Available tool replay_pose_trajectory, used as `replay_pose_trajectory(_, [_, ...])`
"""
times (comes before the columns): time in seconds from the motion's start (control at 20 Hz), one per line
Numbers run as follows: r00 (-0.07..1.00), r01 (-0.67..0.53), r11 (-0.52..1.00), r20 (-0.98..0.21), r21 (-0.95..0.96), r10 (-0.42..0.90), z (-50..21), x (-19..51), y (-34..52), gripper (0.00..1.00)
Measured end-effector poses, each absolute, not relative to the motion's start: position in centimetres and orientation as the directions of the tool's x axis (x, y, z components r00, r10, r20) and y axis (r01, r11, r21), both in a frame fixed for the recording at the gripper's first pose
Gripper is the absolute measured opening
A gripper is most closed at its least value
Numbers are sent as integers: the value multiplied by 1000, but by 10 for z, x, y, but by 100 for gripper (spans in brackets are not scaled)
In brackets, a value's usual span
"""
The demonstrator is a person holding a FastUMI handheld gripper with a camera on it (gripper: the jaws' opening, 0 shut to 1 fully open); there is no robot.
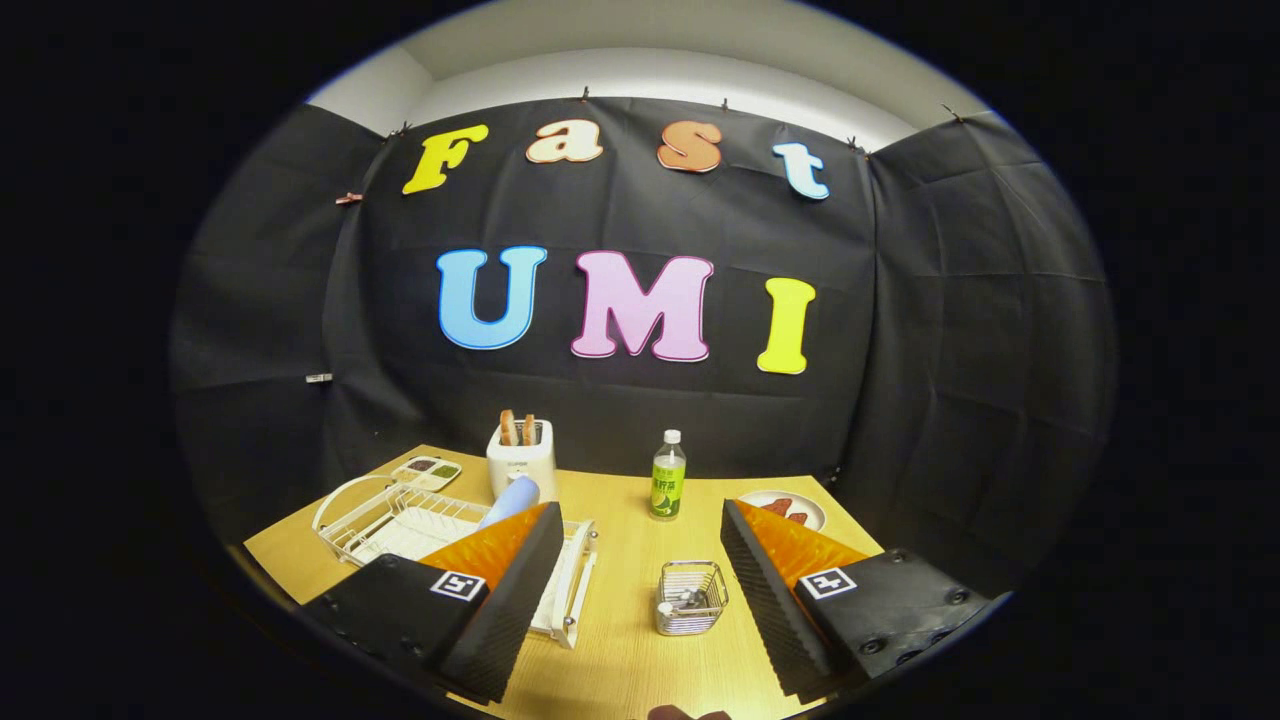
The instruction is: Take the plate from the dish rack, then take the spoon from the basket and place it into the plate.
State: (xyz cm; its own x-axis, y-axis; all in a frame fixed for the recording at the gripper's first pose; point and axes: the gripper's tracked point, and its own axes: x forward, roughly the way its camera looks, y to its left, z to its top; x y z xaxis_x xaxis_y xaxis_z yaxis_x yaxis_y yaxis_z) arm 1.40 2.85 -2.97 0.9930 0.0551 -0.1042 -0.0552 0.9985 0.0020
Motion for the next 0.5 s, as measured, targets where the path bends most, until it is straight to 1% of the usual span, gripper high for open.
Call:
replay_pose_trajectory(0.3, [986,-111,994,-126,7,111,-23,45,60,98])
replay_pose_trajectory(0.4, [972,-150,988,-179,22,151,-30,61,80,98])
replay_pose_trajectory(0.5, [962,-161,987,-222,14,160,-33,78,91,98])
